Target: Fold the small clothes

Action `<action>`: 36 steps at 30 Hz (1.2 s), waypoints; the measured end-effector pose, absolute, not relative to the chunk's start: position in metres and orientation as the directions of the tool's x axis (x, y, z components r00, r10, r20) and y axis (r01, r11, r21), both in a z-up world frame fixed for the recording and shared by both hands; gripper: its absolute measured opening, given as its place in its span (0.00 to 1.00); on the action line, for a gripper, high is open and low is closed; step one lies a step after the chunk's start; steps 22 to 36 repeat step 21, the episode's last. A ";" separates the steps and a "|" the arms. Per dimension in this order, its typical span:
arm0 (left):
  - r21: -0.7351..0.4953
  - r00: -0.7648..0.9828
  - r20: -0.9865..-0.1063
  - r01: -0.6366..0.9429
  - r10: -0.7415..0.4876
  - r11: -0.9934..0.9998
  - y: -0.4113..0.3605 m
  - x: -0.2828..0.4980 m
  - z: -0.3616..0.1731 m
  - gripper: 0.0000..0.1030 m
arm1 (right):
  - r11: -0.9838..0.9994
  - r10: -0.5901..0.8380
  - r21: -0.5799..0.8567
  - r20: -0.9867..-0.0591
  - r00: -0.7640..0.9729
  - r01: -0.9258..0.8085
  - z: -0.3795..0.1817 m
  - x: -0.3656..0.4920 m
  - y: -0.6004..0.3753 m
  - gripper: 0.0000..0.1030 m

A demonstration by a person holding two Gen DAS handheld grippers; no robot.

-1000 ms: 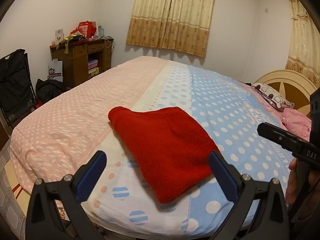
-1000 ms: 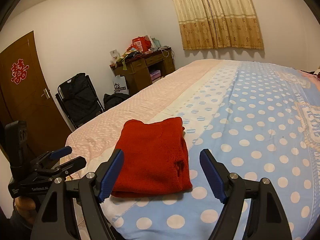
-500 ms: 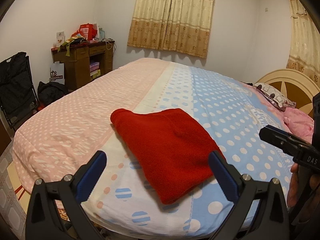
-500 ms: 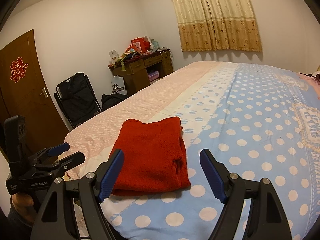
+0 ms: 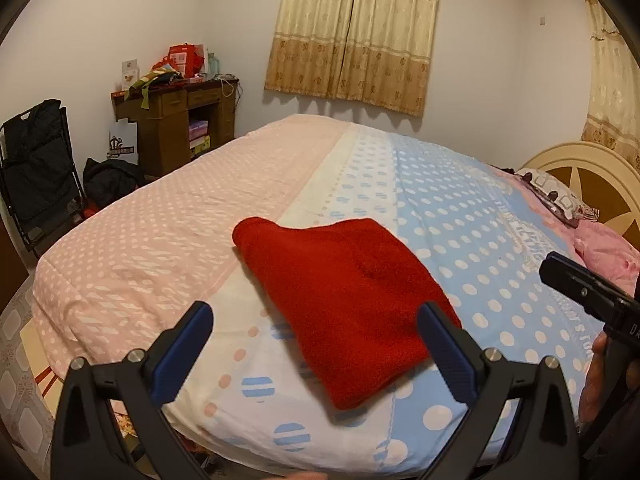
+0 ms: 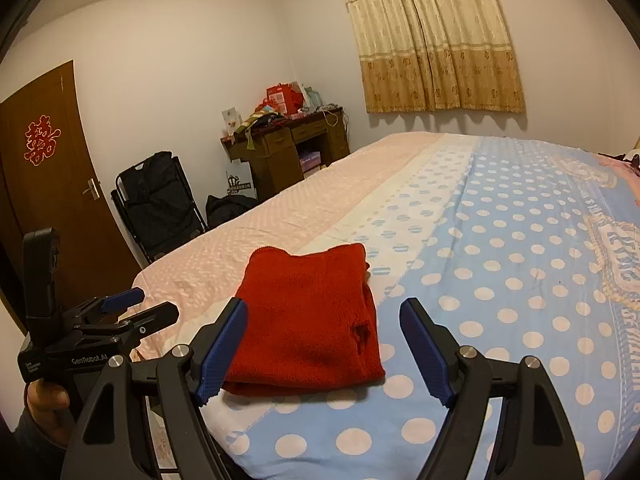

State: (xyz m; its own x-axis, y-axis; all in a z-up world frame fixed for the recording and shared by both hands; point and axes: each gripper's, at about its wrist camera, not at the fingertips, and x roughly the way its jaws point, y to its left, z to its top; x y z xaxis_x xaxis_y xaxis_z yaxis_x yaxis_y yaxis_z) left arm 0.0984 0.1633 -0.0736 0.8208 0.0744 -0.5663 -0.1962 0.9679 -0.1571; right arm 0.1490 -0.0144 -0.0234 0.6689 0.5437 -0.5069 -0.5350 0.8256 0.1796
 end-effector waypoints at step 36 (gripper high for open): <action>-0.090 0.843 -0.514 -0.235 0.157 0.968 0.166 0.095 -0.070 1.00 | 0.813 0.555 0.168 -0.513 0.655 -0.557 -0.025 0.141 -0.005 0.77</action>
